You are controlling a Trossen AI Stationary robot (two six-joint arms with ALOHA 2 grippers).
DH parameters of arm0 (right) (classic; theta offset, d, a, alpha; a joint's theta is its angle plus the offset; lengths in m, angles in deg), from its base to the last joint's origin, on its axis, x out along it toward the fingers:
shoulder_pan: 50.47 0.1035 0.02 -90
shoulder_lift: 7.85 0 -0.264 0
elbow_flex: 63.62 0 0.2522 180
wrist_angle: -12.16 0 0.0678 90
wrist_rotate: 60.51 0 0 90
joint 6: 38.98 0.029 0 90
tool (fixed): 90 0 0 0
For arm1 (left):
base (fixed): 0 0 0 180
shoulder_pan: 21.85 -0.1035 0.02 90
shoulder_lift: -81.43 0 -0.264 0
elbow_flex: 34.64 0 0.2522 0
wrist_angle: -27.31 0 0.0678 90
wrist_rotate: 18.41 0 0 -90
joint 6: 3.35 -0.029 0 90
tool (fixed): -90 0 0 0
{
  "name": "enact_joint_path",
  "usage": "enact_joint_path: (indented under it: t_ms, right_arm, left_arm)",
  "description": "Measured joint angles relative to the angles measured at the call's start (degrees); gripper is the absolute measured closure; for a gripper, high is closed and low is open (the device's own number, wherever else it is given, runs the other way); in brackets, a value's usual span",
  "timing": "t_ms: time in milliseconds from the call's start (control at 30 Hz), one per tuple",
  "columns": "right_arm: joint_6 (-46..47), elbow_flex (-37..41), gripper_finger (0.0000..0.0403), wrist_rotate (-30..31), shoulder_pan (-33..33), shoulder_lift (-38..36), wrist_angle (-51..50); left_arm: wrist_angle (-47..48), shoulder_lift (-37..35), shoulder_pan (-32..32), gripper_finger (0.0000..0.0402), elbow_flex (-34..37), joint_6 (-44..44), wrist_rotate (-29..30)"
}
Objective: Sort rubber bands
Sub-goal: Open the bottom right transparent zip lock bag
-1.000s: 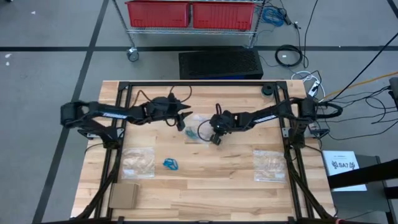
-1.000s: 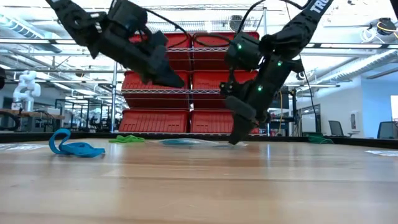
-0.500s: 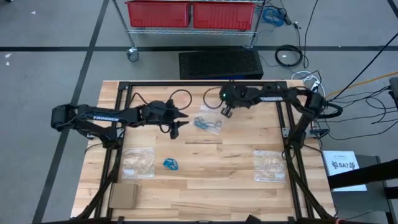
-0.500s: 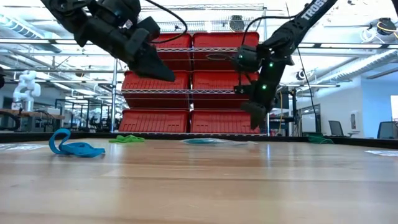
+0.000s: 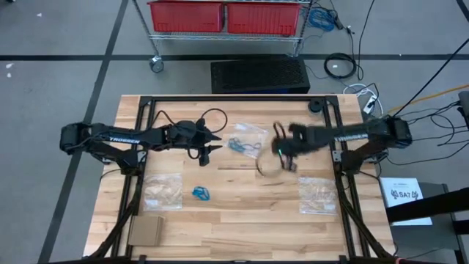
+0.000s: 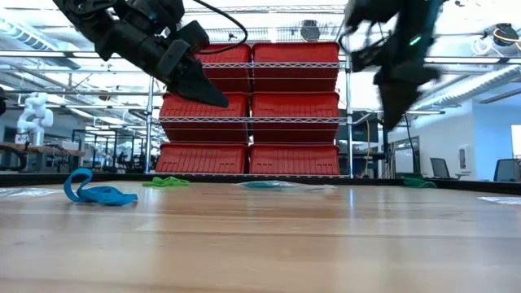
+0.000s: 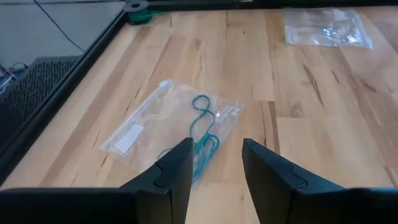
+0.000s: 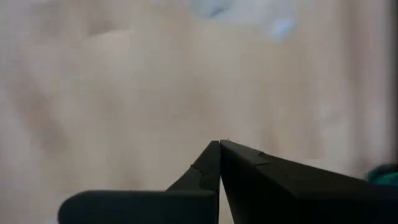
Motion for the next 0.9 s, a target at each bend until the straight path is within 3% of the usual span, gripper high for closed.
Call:
enact_joint_path:
  t_ms: [233,467,633,900]
  right_arm:
    - [25.38,0.52,0.0402,-8.35,25.16,-1.12,-4.03]
    - [46.43,0.50,0.0370,-10.47,44.17,4.00,-1.84]
    - [52.69,0.50,0.0317,-14.00,50.44,11.50,2.31]
    - [56.18,0.24,0.0259,-19.30,51.46,21.81,3.16]
  left_arm:
    - [0.09,0.00,0.93,0.0258,0.00,0.03,0.11]
    - [0.09,0.00,1.51,0.0258,0.00,-0.23,0.14]
    - [0.04,0.00,1.72,0.0258,0.00,-0.25,0.17]
    - [0.08,0.00,2.73,0.0258,0.00,-0.25,0.15]
